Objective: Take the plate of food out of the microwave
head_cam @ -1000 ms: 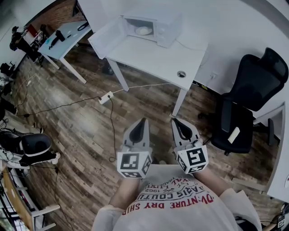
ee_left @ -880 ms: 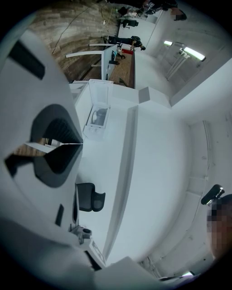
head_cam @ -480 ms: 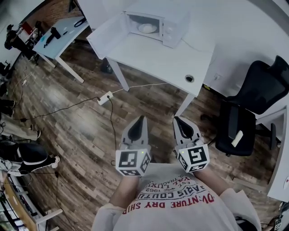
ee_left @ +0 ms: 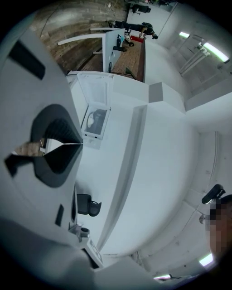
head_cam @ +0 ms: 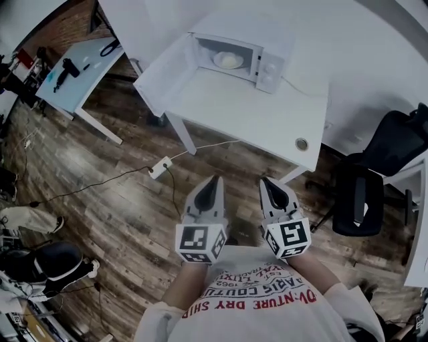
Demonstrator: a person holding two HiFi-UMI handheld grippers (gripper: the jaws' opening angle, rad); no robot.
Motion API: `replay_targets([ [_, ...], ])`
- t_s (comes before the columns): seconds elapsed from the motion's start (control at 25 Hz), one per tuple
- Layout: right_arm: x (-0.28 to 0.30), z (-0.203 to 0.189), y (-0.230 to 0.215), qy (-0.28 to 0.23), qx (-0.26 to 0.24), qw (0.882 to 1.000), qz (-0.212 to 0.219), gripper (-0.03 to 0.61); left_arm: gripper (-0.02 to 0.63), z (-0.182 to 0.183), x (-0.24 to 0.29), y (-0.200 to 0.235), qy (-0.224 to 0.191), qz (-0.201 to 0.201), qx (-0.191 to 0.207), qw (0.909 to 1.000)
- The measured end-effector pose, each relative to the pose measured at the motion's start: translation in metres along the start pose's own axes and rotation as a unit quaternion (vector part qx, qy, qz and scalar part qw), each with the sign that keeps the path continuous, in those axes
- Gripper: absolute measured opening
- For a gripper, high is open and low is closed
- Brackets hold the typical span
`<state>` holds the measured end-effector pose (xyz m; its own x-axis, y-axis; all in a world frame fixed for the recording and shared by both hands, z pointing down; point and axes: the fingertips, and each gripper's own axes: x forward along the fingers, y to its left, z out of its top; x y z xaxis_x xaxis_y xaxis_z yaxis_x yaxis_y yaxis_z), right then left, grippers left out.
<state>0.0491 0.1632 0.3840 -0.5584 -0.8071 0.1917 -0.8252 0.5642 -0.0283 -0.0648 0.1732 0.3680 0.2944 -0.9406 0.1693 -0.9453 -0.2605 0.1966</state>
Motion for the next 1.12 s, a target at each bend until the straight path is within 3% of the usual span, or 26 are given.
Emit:
replay_targets([
  [0.32, 0.097, 0.026, 0.032, -0.004, 0.005, 1.0, -0.025, 0.012, 0.008, 0.031, 0.037, 0.101, 0.009, -0.021, 0.001, 0.9997],
  [0.56, 0.142, 0.031, 0.032, 0.008, 0.004, 1.0, -0.029, 0.012, 0.008, 0.042, 0.069, 0.13, 0.011, -0.034, 0.01, 0.9993],
  [0.72, 0.17, 0.036, 0.021, 0.002, 0.005, 0.999, -0.033, 0.012, 0.008, 0.042, 0.095, 0.144, 0.015, -0.037, 0.0, 0.9992],
  [1.12, 0.266, 0.053, -0.049, -0.01, 0.006, 1.0, -0.021, 0.012, 0.008, 0.063, 0.202, 0.17, 0.01, -0.023, 0.022, 0.9994],
])
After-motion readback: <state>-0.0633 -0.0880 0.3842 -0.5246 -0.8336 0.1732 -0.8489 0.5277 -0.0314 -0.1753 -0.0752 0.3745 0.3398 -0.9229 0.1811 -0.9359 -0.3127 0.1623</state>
